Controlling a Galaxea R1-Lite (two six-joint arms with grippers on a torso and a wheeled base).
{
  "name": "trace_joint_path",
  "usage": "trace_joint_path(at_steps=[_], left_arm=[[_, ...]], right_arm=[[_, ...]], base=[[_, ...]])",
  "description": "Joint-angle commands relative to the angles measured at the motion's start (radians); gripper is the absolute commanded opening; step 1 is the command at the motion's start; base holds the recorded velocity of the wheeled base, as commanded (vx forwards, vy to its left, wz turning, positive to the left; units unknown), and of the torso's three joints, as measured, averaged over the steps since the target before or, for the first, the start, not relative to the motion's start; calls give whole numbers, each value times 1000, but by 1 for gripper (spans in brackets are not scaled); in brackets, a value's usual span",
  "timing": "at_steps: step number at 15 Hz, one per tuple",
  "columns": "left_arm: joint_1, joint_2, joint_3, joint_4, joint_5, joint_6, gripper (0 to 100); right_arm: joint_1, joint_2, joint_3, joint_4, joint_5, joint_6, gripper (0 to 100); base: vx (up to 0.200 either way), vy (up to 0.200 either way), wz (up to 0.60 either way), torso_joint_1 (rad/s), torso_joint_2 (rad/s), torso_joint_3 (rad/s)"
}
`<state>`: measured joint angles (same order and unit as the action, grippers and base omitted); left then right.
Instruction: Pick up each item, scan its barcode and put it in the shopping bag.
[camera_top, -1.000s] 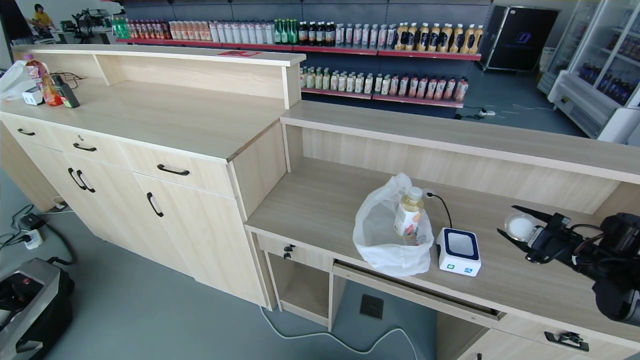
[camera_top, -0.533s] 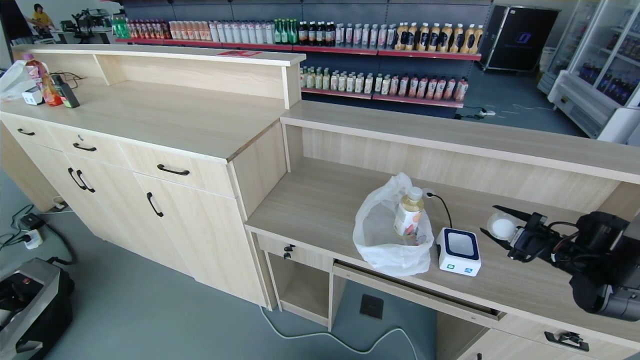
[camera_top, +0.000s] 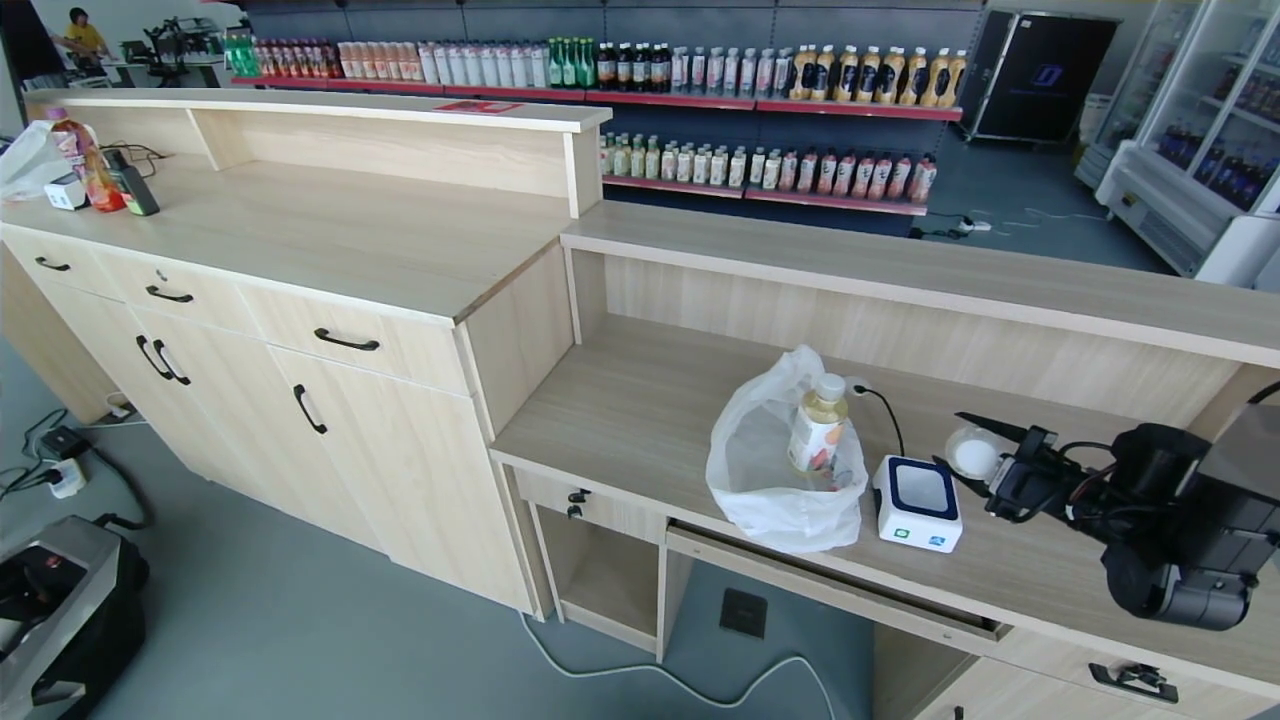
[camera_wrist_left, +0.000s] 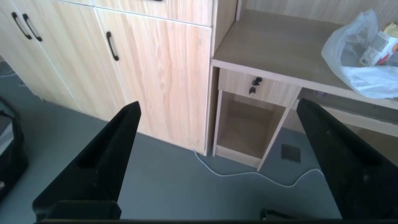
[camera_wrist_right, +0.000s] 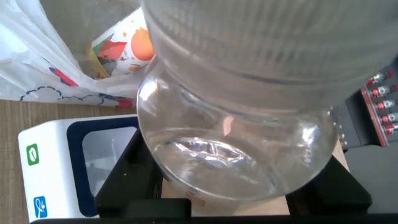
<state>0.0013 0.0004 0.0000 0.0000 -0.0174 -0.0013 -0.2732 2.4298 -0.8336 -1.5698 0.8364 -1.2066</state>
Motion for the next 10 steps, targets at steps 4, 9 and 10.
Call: trace_joint_path(at_steps=[4, 9, 10], left_arm=[[0, 1, 0, 0, -1, 0, 100], [0, 1, 0, 0, 1, 0, 100], [0, 1, 0, 0, -1, 0, 100]], right_arm=[[3, 31, -19, -1, 0, -1, 0], [2, 40, -25, -1, 0, 18, 0], [2, 46, -30, -1, 0, 18, 0]], base=[[0, 0, 0, 0, 0, 0], [0, 0, 0, 0, 0, 0], [0, 0, 0, 0, 0, 0]])
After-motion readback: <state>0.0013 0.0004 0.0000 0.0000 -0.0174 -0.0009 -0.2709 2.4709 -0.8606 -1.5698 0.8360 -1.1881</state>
